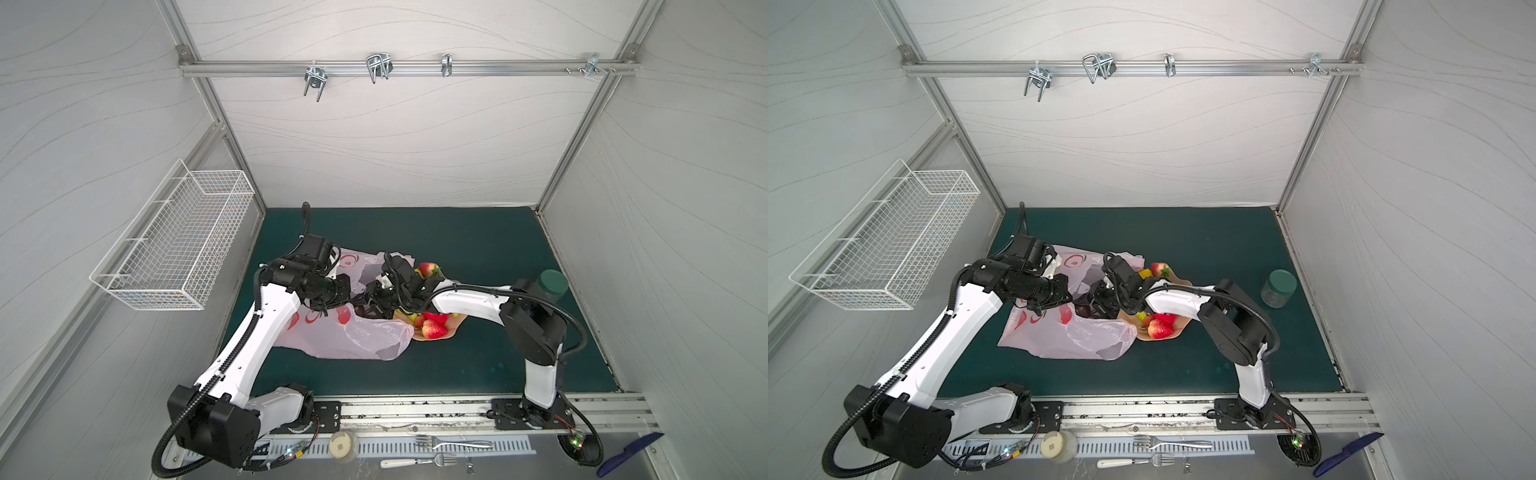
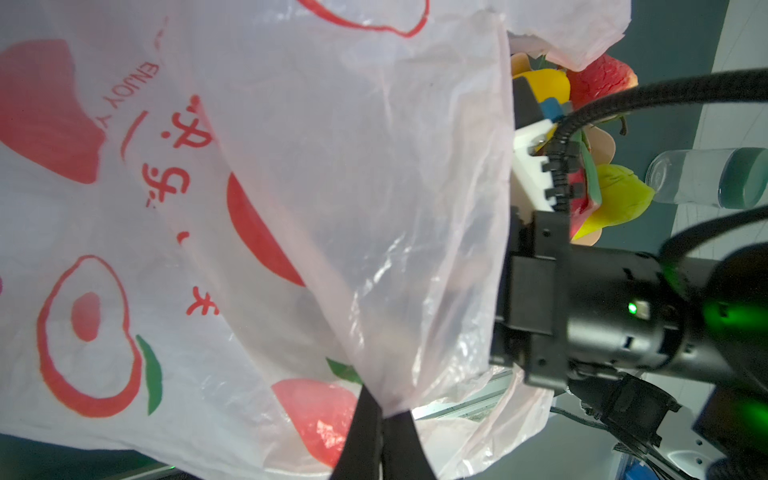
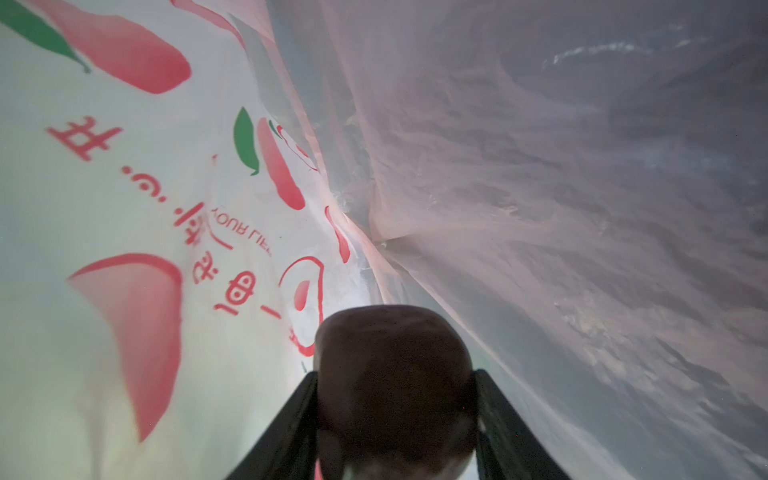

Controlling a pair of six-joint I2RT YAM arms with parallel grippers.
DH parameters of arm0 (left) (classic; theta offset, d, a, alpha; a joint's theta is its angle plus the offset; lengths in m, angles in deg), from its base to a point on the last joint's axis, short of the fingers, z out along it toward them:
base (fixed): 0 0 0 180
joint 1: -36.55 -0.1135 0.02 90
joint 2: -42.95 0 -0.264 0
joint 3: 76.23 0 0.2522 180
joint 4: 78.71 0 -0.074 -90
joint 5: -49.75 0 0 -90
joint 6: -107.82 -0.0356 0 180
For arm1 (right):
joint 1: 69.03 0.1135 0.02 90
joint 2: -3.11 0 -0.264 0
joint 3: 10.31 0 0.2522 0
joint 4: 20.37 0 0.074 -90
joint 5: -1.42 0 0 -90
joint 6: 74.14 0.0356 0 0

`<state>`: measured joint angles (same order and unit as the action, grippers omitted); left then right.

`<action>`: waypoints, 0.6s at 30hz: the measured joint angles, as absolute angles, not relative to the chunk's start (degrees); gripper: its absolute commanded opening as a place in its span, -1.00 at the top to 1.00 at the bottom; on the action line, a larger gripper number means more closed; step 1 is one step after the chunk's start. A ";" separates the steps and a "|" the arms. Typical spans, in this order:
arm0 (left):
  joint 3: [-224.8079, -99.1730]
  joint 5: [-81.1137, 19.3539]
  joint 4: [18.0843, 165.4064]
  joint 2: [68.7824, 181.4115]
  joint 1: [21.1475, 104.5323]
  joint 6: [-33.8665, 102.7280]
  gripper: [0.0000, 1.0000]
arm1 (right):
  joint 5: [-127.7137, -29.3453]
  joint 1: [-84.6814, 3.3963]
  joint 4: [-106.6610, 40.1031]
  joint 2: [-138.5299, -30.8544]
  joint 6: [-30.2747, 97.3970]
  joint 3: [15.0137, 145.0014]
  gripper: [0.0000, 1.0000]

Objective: Place the fruits into the plastic bag
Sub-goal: 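Lift the plum and carry it into the bag mouth with the right gripper, then open the right gripper to drop the plum inside the bag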

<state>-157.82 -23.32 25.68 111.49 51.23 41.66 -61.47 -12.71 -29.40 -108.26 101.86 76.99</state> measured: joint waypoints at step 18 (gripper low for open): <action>-157.80 -21.29 29.03 107.73 51.23 42.05 1.00 | -54.23 -9.52 -23.61 -120.22 104.74 85.80 0.45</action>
